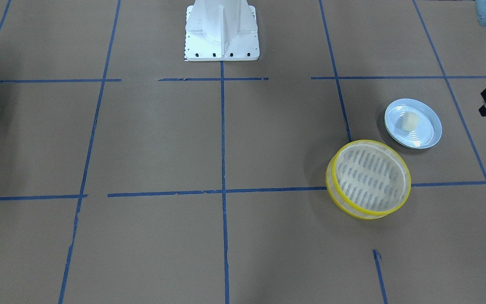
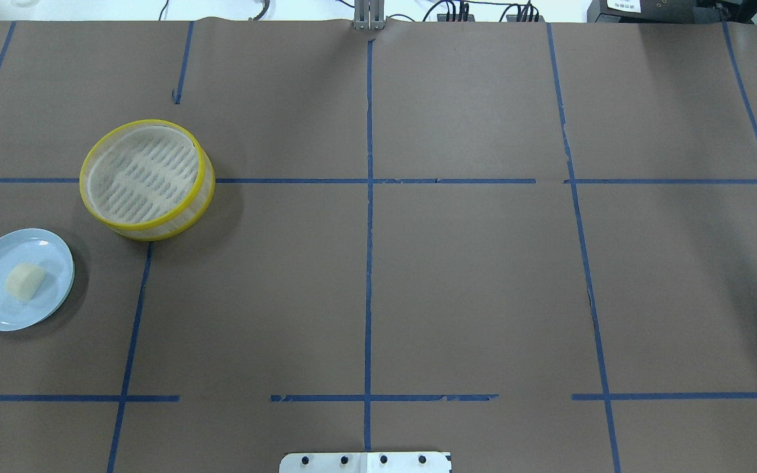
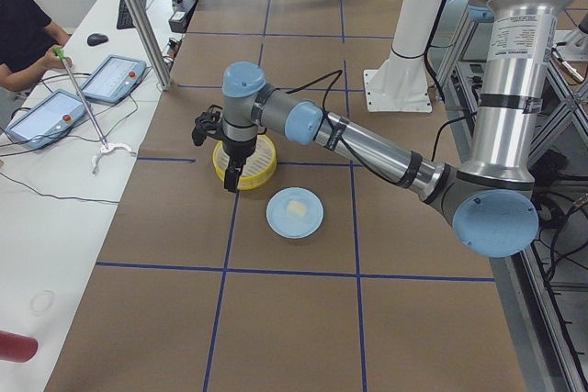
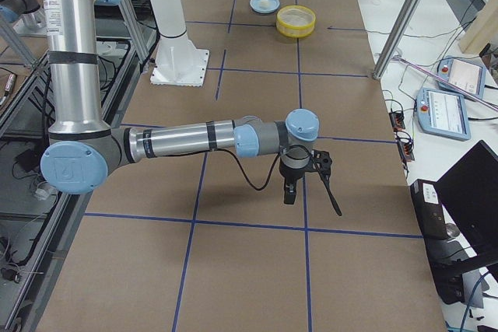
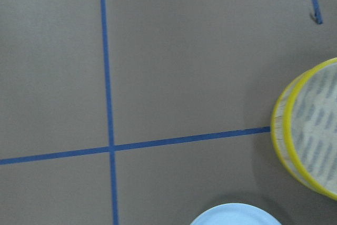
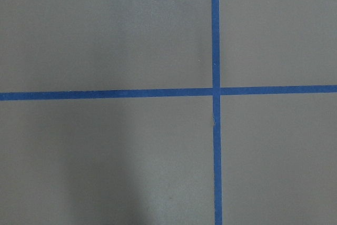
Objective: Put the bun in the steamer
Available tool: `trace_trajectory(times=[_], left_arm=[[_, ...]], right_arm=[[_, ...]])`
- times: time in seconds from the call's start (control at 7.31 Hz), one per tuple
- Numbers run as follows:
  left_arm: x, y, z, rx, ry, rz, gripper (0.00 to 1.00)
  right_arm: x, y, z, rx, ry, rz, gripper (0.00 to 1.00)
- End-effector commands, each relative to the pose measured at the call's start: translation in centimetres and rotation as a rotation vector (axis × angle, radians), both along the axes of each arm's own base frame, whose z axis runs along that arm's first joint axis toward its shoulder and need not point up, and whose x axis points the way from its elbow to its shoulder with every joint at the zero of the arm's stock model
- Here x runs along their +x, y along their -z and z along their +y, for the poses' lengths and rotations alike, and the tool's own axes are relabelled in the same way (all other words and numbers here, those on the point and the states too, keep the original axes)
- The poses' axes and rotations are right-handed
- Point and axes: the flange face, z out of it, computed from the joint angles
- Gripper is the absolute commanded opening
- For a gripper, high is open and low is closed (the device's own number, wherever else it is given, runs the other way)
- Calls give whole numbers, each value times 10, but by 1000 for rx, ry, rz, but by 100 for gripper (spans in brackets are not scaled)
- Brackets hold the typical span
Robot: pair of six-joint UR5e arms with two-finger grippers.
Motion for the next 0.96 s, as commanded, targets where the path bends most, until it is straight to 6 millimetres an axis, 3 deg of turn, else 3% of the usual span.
trace_trajectory(times=[0.0, 0.27, 0.41, 0.55, 0.82], left_arm=[[72, -4, 30, -132, 1, 15, 100], [75, -57, 85, -92, 26, 87, 100], [89, -91, 96, -79, 46, 102, 100], [97, -111, 96, -70, 44, 91, 100], [117, -116, 102, -66, 22, 62, 100]], right_arm=[[0, 0, 0, 0, 0, 0, 100], [0, 0, 0, 0, 0, 0, 100], [0, 0, 0, 0, 0, 0, 100], [0, 0, 0, 0, 0, 0, 100], [0, 0, 0, 0, 0, 0, 100]])
